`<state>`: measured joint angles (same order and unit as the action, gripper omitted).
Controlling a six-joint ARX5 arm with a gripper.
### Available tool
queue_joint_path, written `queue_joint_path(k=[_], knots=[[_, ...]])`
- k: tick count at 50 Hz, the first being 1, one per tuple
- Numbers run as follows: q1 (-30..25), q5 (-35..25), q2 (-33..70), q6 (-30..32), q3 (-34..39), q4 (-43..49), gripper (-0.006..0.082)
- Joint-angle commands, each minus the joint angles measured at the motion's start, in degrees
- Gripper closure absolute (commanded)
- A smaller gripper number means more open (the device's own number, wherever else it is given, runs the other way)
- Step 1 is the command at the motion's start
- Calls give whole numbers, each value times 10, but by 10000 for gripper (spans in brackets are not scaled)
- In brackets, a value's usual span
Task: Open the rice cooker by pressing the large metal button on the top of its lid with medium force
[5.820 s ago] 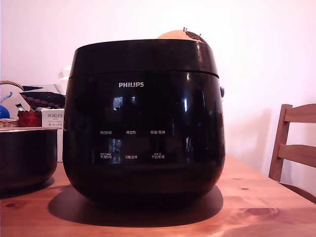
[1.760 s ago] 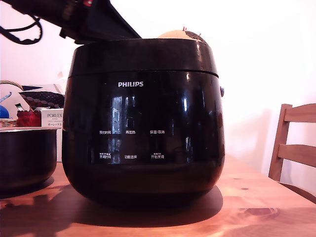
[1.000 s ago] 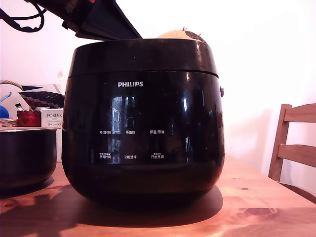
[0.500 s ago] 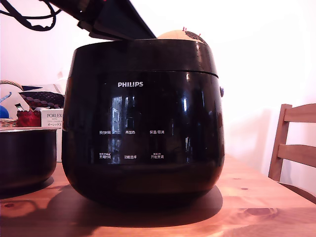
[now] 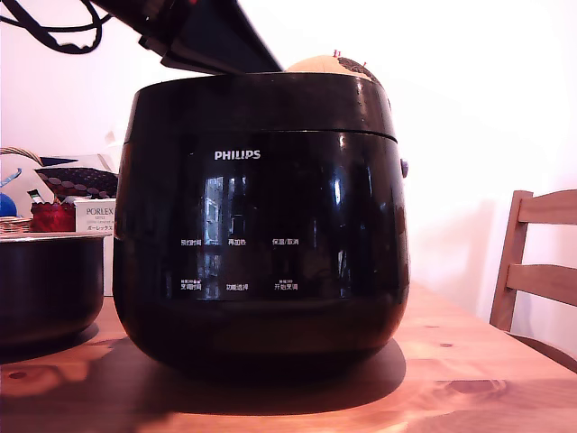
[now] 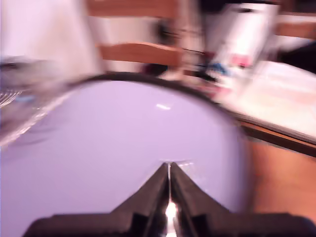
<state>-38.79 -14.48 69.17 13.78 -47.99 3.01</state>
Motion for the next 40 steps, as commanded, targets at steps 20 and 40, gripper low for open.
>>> queue_joint_path(k=[20,40], knots=[[10,-53,31,-35,35,-5,791],[8,-54,2,-74,35,-80,791]])
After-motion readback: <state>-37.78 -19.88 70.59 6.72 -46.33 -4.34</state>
